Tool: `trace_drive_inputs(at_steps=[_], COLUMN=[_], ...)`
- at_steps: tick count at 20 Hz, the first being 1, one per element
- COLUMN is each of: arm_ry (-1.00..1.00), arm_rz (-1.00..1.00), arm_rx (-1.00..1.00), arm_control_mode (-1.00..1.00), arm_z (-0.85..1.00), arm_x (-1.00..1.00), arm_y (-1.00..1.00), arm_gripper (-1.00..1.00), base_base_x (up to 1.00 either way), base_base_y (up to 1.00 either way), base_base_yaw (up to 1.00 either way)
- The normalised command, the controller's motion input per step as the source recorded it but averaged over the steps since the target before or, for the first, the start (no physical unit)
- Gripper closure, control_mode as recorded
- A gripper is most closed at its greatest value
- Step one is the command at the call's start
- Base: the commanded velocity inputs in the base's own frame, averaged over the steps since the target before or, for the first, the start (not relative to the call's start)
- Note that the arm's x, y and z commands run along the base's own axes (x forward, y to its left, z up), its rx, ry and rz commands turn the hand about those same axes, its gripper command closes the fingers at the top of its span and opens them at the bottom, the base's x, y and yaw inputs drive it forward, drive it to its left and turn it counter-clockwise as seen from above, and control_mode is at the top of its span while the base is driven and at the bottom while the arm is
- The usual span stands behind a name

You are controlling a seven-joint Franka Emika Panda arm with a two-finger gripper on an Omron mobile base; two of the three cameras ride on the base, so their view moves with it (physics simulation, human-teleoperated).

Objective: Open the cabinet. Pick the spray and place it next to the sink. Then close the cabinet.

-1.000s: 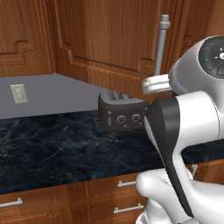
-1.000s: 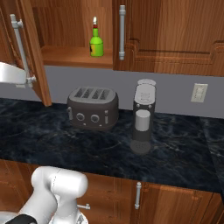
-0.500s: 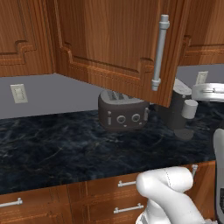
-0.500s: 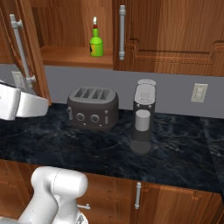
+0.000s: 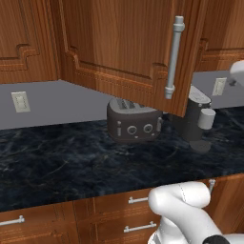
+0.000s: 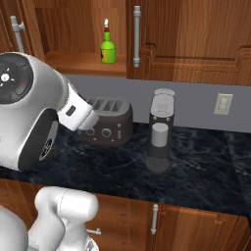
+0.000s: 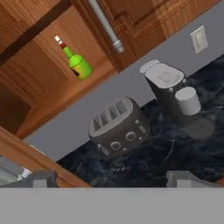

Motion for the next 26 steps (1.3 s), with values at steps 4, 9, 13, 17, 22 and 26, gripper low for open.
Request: trace_drive_inputs(at_steps=[4, 9, 13, 17, 22, 26], arm_ry=[-0.07, -0.08, -0.02, -0.04, -0.01, 0.00], arm_rz=[0.00, 0.02, 0.11, 0.19, 0.25, 0.21], arm_rx=[0.53, 0.41, 0.36, 0.30, 0.16, 0.03], arm_control_mode=[-1.00, -1.00, -1.00, -1.00, -1.00, -1.00], arm_z=[-0.29, -0.65, -0.47, 0.09, 0.62, 0.45], arm_x=[0.81, 0.91, 0.79, 0.26, -0.32, -0.10], arm_y=[-0.03, 0.14, 0.11, 0.13, 0.08, 0.00], arm_gripper=[-1.00, -1.00, -1.00, -1.00, -1.00, -1.00], base_base_x=[0.00, 0.00, 0.00, 0.00, 0.00, 0.00], base_base_y=[0.00, 0.00, 0.00, 0.00, 0.00, 0.00], base_base_yaw=[0.00, 0.00, 0.00, 0.00, 0.00, 0.00])
